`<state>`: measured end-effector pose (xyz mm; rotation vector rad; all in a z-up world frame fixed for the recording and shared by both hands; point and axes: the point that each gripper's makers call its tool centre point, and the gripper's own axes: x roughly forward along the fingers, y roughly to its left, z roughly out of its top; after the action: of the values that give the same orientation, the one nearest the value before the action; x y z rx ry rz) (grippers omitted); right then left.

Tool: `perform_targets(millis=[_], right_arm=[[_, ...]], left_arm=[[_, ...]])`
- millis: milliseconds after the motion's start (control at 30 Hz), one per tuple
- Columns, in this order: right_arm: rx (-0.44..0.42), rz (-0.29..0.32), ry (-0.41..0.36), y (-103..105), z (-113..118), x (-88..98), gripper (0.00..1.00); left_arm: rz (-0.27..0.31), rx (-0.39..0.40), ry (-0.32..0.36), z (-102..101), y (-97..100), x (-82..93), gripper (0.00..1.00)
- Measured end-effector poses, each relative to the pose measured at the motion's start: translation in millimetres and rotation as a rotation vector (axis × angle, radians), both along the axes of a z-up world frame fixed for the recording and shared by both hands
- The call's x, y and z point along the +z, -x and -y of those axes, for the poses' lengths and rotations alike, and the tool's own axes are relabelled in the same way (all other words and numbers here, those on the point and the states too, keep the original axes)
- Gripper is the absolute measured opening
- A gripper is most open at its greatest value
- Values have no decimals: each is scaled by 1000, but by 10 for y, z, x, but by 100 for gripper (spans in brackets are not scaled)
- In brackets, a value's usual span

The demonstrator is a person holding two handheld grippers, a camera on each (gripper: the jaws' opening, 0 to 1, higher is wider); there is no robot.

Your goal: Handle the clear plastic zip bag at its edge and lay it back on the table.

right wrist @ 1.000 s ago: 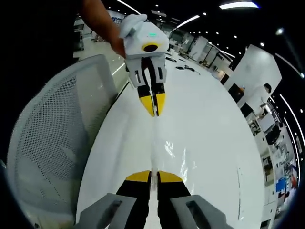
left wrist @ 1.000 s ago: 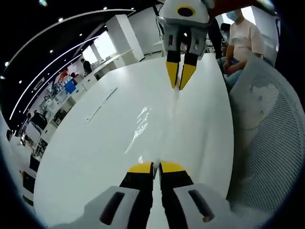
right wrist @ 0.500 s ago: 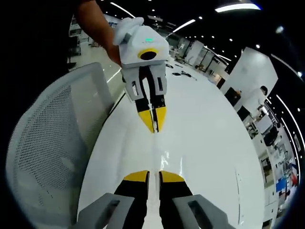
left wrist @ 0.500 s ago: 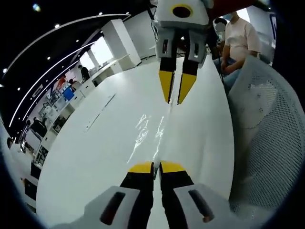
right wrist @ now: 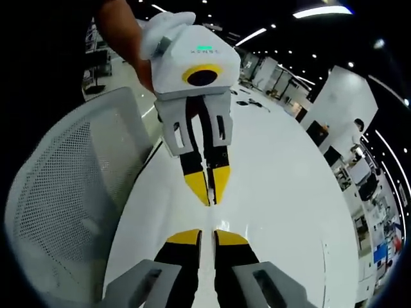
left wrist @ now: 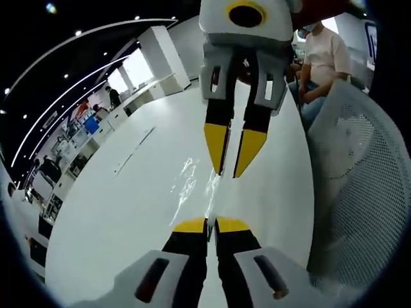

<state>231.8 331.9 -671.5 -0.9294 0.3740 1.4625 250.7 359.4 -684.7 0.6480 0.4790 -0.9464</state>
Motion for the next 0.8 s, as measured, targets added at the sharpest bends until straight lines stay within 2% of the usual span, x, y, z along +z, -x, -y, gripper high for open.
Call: perform_targets(millis=[300,400,800], right_arm=[[-2,-11,4,8,-92,-25,1],[15,25,12,-5,-113,-20,0],[12,32,21,6,-159,-39,0]], left_arm=[[6,-11,5,46,-1,21,1],[5,-11,-1,44,2,14,1],[8,-19,-2,48,20,13,1]])
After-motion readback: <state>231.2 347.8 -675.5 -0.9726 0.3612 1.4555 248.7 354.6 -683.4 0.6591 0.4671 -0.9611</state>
